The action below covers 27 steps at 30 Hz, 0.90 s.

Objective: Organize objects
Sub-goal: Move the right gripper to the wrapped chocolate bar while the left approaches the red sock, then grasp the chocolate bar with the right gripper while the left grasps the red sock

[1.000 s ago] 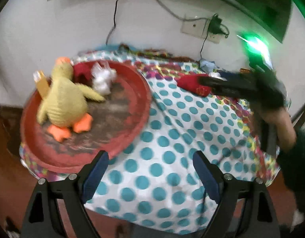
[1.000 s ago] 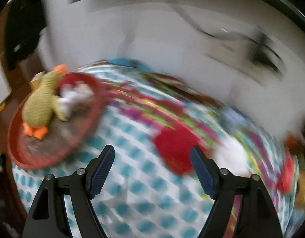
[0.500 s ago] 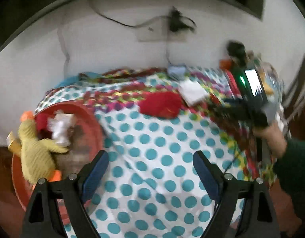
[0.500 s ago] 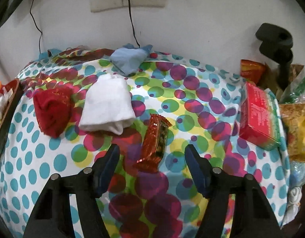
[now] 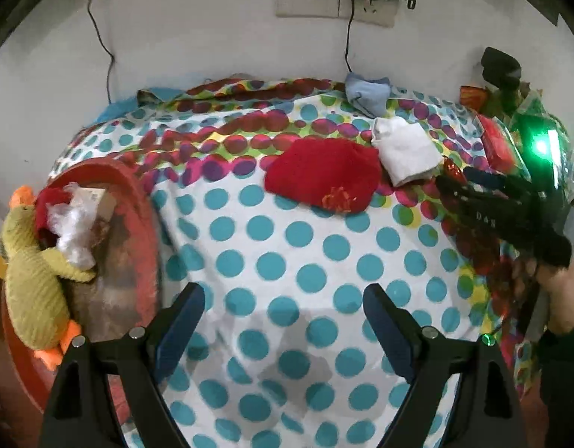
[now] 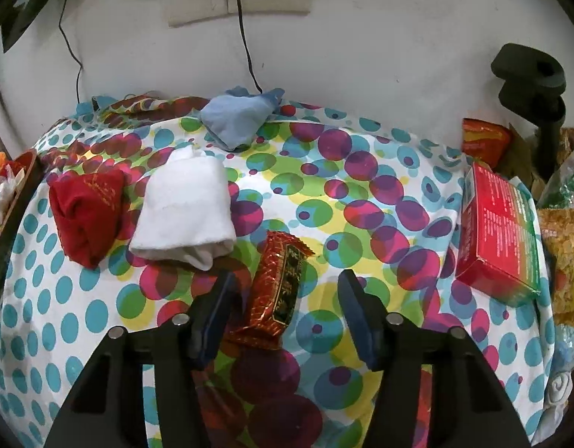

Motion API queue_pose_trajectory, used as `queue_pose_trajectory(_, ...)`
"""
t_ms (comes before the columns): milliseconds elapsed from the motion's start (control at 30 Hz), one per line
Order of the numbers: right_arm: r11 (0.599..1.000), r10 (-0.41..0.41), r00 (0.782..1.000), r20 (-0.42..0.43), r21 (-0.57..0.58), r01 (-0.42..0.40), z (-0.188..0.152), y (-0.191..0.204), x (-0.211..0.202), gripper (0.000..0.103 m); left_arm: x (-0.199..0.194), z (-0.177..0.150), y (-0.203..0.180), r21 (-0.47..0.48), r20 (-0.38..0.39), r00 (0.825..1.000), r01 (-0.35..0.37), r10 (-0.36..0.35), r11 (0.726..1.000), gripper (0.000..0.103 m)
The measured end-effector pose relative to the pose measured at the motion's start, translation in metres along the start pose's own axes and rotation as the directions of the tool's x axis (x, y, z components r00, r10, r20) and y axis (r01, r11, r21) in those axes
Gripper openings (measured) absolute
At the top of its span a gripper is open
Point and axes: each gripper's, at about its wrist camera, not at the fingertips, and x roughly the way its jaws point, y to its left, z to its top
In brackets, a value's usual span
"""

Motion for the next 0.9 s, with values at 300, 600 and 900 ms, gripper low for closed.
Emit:
queue_pose_trajectory(300,1.0,-0.001,1.0,0.024,-0.011,0.001,-0.002,0.001,-0.002,0.033,0.028,0.035,-0.023,-0.037,0.046,0.998,0.032,-0.031,0.999,0.089)
queue_pose_trajectory(600,1.0,-0.004,1.0,0.024,-0.013,0.004,-0.002,0.002,-0.002,0.034,0.036,0.066,-0.064,0.082,0.168,0.986,-0.027,0.013,0.996,0.089)
queue_pose_trajectory(900,1.0,-0.003,1.0,0.024,-0.011,0.003,-0.002,0.003,-0.002,0.034,0.079,0.068,-0.051,0.052,0.151,0.985,-0.096,0.087,0.994,0.089)
